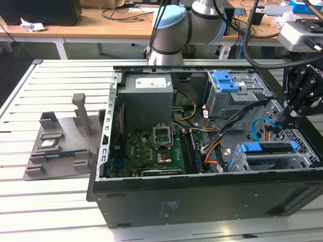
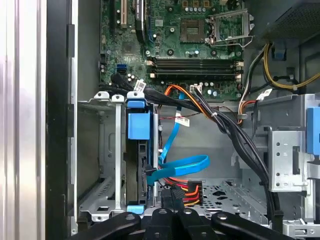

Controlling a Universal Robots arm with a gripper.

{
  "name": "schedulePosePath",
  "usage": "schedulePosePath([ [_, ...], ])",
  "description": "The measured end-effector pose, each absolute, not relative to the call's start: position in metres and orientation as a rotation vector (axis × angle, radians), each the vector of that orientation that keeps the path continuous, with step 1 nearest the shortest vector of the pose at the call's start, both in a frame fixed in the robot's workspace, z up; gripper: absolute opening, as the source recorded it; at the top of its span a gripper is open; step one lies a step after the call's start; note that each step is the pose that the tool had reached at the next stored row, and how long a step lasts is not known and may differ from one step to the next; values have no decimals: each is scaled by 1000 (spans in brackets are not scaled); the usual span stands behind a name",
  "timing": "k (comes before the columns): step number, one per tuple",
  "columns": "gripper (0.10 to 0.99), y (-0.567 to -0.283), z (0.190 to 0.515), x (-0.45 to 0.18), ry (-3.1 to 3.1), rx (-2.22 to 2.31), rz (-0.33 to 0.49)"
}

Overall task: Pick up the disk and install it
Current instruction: 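Insert the first disk wire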

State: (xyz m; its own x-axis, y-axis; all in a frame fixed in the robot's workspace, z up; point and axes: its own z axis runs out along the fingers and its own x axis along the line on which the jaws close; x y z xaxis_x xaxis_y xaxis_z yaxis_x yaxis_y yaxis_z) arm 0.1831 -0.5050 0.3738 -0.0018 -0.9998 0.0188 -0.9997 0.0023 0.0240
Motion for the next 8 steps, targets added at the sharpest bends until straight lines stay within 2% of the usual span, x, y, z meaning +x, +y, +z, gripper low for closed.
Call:
schedulePosePath([
  [8,106,-501,369,186,-2196,2191,8],
])
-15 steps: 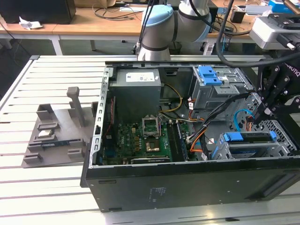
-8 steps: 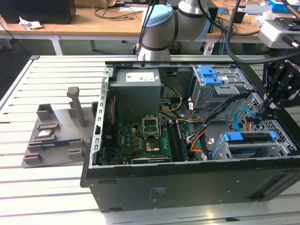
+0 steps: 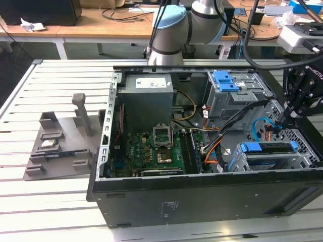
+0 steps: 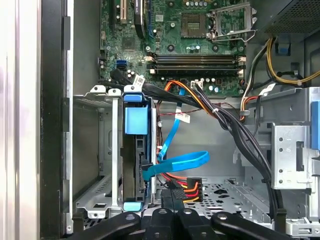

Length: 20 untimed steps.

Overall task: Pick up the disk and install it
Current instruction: 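Insert the first disk wire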

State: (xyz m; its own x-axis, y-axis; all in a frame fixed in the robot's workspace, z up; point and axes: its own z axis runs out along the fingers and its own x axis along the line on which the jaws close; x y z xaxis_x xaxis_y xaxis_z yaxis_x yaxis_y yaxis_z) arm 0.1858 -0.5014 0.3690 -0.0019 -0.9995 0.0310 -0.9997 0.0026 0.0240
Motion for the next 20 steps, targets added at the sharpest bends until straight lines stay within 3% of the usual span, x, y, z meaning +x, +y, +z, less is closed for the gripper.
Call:
schedulePosePath([
  [3,114,-501,369,186,-2196,2191,8],
  [5,235,-501,369,186,-2196,2191,7],
  [6,361,-501,369,186,-2196,2191,8],
  [18,361,-500,357,186,-2184,2179,35],
  [20,282,-500,357,186,-2184,2179,35],
])
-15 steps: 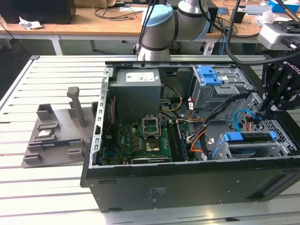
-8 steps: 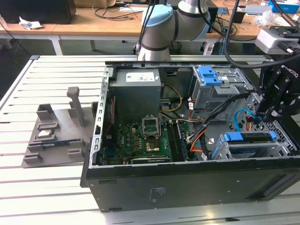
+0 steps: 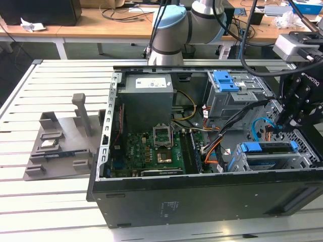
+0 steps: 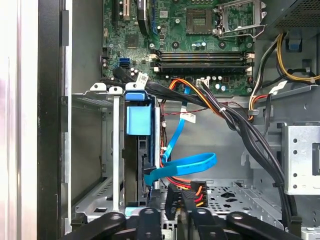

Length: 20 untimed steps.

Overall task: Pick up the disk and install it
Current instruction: 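Insert the first disk wire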

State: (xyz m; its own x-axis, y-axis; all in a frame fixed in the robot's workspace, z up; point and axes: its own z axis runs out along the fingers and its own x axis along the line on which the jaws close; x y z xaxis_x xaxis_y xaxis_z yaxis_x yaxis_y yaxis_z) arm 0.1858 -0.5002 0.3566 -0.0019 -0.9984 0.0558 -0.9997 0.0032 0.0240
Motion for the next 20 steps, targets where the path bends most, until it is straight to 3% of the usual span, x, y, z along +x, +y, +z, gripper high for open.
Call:
schedulePosePath([
  [1,282,-500,357,186,-2184,2179,35],
  [3,169,-500,356,186,-2184,2179,35],
  [9,169,-501,356,186,-2184,2179,35],
  [15,169,-525,355,182,-2184,2178,35],
  [20,169,-522,345,179,-2181,2181,35],
])
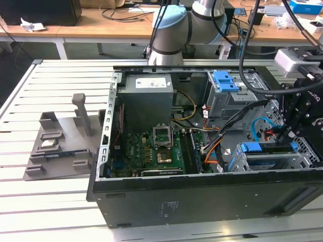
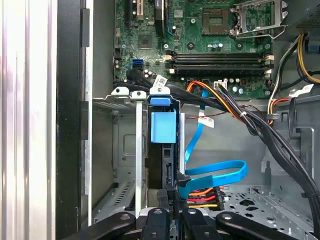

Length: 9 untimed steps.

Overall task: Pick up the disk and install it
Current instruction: 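Insert the first disk wire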

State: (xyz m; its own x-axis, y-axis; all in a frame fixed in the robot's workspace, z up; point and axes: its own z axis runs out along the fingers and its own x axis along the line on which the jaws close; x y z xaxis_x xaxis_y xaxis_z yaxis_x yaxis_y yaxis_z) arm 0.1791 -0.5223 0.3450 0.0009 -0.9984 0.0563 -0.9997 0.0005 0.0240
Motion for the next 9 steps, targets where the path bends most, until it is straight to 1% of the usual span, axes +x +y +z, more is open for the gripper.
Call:
schedulePosePath([
  [9,169,-522,341,178,-2180,2181,37],
])
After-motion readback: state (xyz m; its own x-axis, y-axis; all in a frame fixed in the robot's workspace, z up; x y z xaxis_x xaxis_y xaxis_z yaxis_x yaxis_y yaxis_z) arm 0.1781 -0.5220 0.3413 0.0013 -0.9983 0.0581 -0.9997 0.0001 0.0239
